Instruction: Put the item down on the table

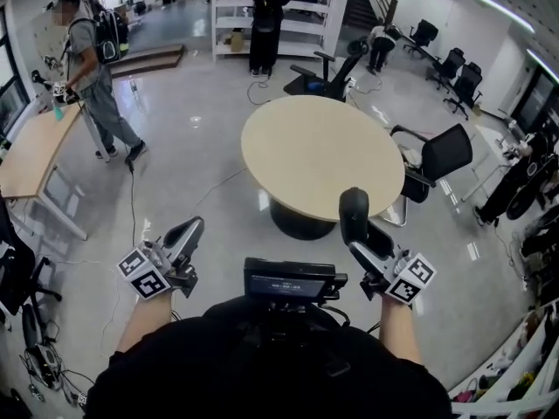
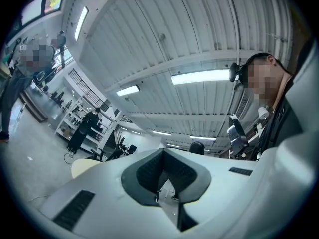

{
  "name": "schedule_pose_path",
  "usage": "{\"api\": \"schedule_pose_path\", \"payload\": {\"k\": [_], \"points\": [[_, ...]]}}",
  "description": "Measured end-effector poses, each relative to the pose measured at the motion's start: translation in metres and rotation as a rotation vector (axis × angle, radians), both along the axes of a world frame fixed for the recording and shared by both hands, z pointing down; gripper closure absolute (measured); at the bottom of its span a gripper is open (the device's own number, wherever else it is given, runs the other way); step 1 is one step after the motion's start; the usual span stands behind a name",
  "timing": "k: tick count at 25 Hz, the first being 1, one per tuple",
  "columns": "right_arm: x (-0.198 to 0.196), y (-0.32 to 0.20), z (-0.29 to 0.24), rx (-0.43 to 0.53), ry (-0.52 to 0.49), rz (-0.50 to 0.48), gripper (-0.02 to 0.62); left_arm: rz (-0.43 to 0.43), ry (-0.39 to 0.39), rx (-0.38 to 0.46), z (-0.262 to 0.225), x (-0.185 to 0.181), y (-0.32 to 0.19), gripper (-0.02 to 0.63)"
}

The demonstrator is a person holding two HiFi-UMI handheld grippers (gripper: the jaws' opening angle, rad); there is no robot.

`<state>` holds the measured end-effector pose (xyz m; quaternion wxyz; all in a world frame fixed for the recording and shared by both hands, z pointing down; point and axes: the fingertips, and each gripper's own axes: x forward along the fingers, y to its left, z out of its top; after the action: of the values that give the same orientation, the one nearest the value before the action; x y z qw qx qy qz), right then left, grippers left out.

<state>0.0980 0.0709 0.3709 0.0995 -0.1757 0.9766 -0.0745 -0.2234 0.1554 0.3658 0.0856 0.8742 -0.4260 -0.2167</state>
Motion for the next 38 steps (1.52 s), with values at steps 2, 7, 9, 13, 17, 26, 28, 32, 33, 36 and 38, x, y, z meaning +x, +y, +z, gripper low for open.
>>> {"api": "schedule_pose_path", "payload": {"k": [2, 7, 9, 13, 17, 26, 28, 32, 33, 36, 38], "points": [[0.01, -0.022, -0.008, 0.02, -0.001, -0.018, 0.307, -0.021, -0.009, 0.008, -0.003, 0.01, -0.014, 0.604], [0.053, -0.074, -0.011, 0.043, -0.016, -0.057, 0.307, -0.051, 0.013, 0.021, -0.006, 0.056, -0.057, 0.604], [0.073, -0.089, -0.01, 0.038, -0.023, -0.063, 0.307, -0.048, 0.005, 0.017, -0.008, 0.078, -0.07, 0.604], [0.103, -0.112, -0.005, 0.027, -0.032, -0.055, 0.307, -0.041, -0.003, 0.004, -0.008, 0.108, -0.094, 0.604], [0.118, -0.134, 0.006, 0.013, -0.043, -0.038, 0.307, -0.013, -0.017, -0.013, 0.0, 0.124, -0.123, 0.604], [0.108, -0.191, 0.016, -0.003, -0.009, 0.074, 0.307, 0.101, 0.012, -0.018, 0.017, 0.105, -0.211, 0.604], [0.092, -0.203, 0.007, 0.01, -0.004, 0.098, 0.307, 0.125, 0.019, -0.007, 0.013, 0.087, -0.234, 0.604], [0.058, -0.231, -0.009, 0.034, 0.014, 0.146, 0.307, 0.177, 0.019, 0.026, -0.003, 0.05, -0.283, 0.604], [0.051, -0.239, -0.012, 0.038, 0.013, 0.161, 0.307, 0.191, 0.017, 0.032, -0.006, 0.042, -0.295, 0.604], [0.031, -0.26, -0.02, 0.042, 0.012, 0.203, 0.307, 0.235, 0.013, 0.036, -0.011, 0.023, -0.329, 0.604], [0.018, -0.273, -0.021, 0.037, 0.018, 0.226, 0.307, 0.257, 0.014, 0.032, -0.011, 0.01, -0.349, 0.604]]}}
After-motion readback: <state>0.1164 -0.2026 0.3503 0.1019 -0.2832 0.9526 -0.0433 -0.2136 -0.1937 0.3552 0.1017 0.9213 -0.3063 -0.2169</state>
